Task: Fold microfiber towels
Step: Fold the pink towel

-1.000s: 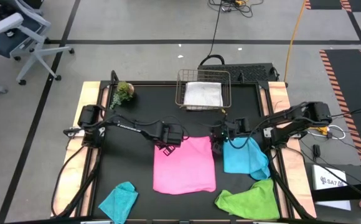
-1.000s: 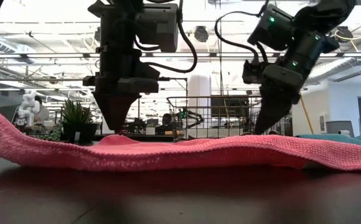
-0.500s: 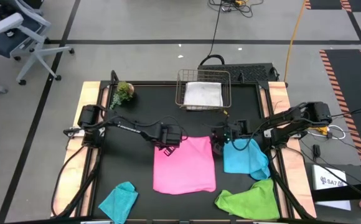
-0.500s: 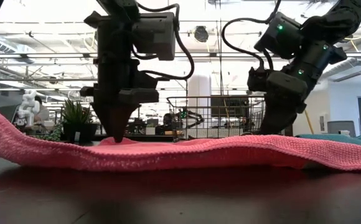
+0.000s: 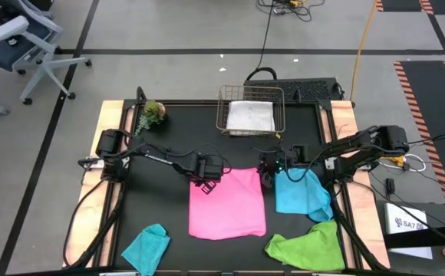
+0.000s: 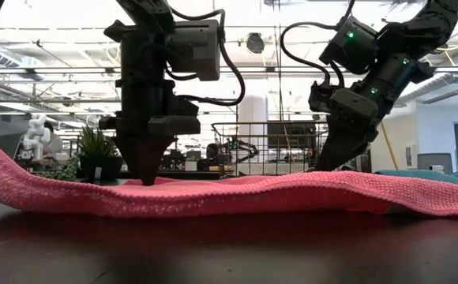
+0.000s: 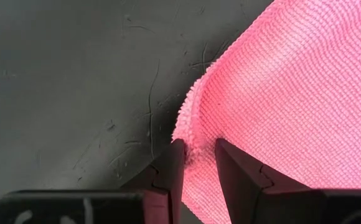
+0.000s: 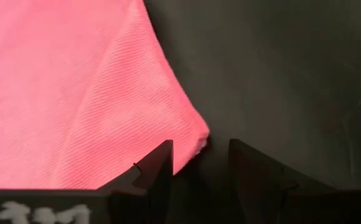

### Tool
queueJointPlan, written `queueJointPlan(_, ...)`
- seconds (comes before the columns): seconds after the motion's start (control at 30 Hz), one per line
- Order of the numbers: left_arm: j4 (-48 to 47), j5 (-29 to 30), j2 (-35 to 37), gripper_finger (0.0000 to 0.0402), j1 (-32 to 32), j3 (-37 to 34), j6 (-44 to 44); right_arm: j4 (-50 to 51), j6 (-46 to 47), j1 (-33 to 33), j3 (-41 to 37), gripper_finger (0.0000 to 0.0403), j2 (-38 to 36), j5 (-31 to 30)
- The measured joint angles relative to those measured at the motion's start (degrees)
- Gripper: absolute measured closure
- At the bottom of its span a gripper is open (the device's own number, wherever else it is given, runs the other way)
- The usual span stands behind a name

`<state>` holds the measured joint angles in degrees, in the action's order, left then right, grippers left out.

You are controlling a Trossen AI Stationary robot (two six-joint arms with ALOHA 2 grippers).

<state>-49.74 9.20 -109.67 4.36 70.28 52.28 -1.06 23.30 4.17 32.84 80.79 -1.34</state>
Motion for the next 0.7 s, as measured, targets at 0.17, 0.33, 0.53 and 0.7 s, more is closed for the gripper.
queueJointPlan(0.17,0.0,0.1,0.0,0.0304,0.0,0.0,-0.6,0.0,0.0,0.4,0.0,0.0254,0.0,0.0)
queueJointPlan(0.33,0.0,0.2,0.0,0.0304,0.0,0.0,-0.7,0.0,0.0,0.4,0.0,0.0254,0.0,0.0)
queueJointPlan(0.53,0.1,0.3,0.0,0.0304,0.0,0.0,-0.7,-2.3,0.8,0.4,0.0,0.0254,1.6,0.1)
queueJointPlan(0.7,0.1,0.4,0.0,0.0304,0.0,-0.1,-0.8,-7.2,2.0,0.2,0.0,0.0254,6.7,2.5)
